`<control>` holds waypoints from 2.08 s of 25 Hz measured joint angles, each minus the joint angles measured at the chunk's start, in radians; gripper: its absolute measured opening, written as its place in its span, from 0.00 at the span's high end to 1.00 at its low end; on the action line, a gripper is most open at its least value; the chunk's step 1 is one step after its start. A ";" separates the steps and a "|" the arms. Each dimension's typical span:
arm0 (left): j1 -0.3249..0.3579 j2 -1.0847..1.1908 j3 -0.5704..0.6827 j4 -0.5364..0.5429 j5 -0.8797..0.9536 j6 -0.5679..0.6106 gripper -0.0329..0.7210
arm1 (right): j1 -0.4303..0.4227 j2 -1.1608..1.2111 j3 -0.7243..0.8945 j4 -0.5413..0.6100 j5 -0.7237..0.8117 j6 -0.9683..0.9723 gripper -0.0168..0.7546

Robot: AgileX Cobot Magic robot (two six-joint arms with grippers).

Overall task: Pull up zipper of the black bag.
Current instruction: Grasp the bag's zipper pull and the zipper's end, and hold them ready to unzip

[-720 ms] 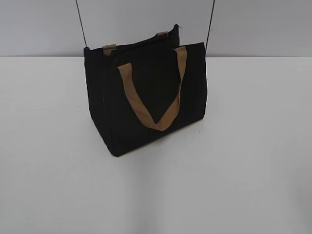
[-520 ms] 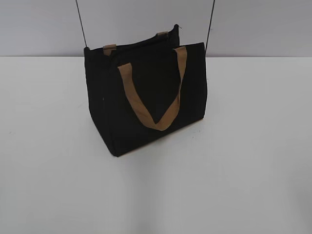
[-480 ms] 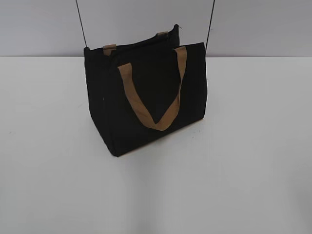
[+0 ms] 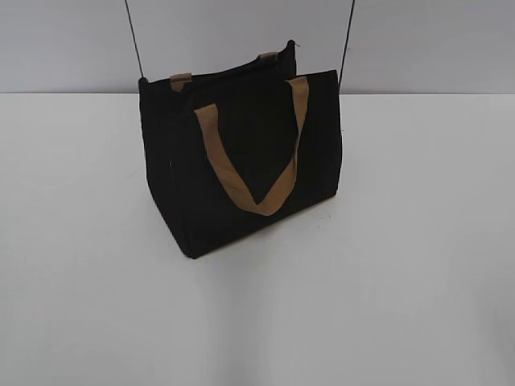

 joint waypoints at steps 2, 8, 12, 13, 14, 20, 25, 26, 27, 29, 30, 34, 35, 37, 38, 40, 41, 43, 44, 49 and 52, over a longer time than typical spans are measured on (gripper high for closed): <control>0.000 0.000 0.000 0.000 0.000 0.000 0.38 | 0.000 0.000 0.000 0.000 0.000 0.000 0.53; 0.000 0.000 0.000 0.000 0.000 0.000 0.38 | 0.000 0.000 0.000 0.000 0.000 0.000 0.53; 0.000 0.000 0.000 0.000 0.000 0.000 0.38 | 0.000 0.000 0.000 0.000 0.000 0.000 0.53; 0.000 0.000 0.000 0.000 0.000 0.000 0.38 | 0.000 0.000 0.000 0.000 0.000 0.000 0.53; 0.000 0.000 0.000 0.000 0.000 0.000 0.38 | 0.000 0.000 0.000 0.000 0.000 0.000 0.53; 0.000 0.000 -0.019 -0.004 -0.046 0.000 0.38 | 0.000 0.000 0.000 0.000 0.000 0.000 0.53; 0.000 0.076 -0.058 -0.029 -0.193 0.000 0.38 | 0.000 0.000 0.000 0.000 -0.001 0.000 0.53; 0.000 0.109 -0.058 -0.037 -0.221 0.003 0.38 | 0.000 0.000 0.000 0.000 -0.001 0.000 0.53; 0.000 0.145 -0.058 -0.044 -0.251 0.011 0.38 | 0.000 0.000 0.000 0.000 -0.001 0.000 0.53; 0.000 0.216 -0.058 -0.068 -0.322 0.048 0.38 | 0.000 0.000 0.000 0.000 -0.001 0.000 0.53; 0.000 0.255 -0.058 -0.087 -0.370 0.064 0.38 | 0.000 0.000 0.000 0.000 -0.001 0.000 0.53; 0.000 0.398 -0.046 -0.138 -0.606 0.105 0.38 | 0.000 0.000 0.000 0.000 -0.001 0.000 0.53; 0.000 0.428 -0.032 -0.144 -0.694 0.114 0.38 | 0.000 0.000 0.000 0.000 -0.001 0.000 0.53; 0.000 0.504 0.003 -0.152 -0.860 0.121 0.39 | 0.000 0.000 0.000 0.000 -0.001 0.000 0.53; -0.001 0.545 0.026 -0.158 -0.950 0.123 0.40 | 0.000 0.000 0.000 0.000 -0.001 0.000 0.53; -0.008 0.624 0.069 -0.179 -1.100 0.124 0.41 | 0.000 0.000 0.000 0.000 -0.001 0.000 0.53; -0.016 0.670 0.092 -0.180 -1.173 0.121 0.41 | 0.000 0.000 0.000 0.000 -0.001 0.000 0.53; -0.042 0.756 0.139 -0.179 -1.293 0.097 0.42 | 0.000 0.000 0.000 0.000 -0.001 0.000 0.53; -0.062 0.808 0.156 -0.177 -1.348 0.088 0.42 | 0.000 0.000 0.000 0.000 -0.001 0.000 0.53; -0.170 1.044 0.206 -0.156 -1.622 0.070 0.42 | 0.000 0.000 0.000 0.000 -0.001 0.000 0.53; -0.206 1.161 0.207 -0.131 -1.757 0.068 0.42 | 0.000 0.000 0.000 0.000 -0.001 0.000 0.53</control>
